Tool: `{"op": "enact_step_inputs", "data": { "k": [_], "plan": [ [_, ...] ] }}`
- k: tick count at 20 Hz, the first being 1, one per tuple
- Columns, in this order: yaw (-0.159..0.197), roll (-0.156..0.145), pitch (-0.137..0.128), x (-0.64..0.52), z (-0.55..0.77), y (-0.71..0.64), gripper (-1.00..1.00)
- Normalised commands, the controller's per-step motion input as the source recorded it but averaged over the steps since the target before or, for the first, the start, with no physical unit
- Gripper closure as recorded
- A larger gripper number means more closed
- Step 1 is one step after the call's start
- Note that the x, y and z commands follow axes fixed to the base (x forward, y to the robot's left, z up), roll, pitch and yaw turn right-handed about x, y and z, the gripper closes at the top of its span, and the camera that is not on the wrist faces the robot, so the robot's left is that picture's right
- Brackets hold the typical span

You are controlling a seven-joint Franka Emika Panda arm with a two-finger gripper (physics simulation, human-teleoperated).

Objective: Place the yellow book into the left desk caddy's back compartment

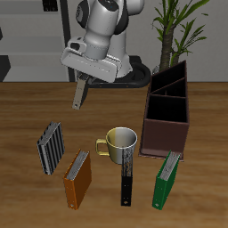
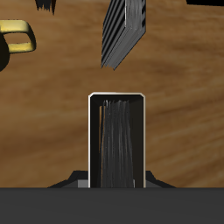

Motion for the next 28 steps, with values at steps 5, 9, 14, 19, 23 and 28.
{"op": "enact_step_inputs", "data": {
  "k": [5,9,14,19,23,28],
  "plan": [
    [-0.020,-0.030,-0.016,-0.03,0.27,0.30,1.00],
    [-0.011,-0.013,-0.030,0.03,0.29,0.39,1.00],
    [-0.005,0.009,-0.012,0.05,0.17,0.53,1.00],
    [0.052,0.071,-0.019,0.04,0.11,0.49,1.00],
    [0.003,-0.027,0.002,0.06,0.07,0.58,1.00],
    [-0.019,-0.006,0.046,0.06,-0.01,0.49,1.00]
  ]
}}
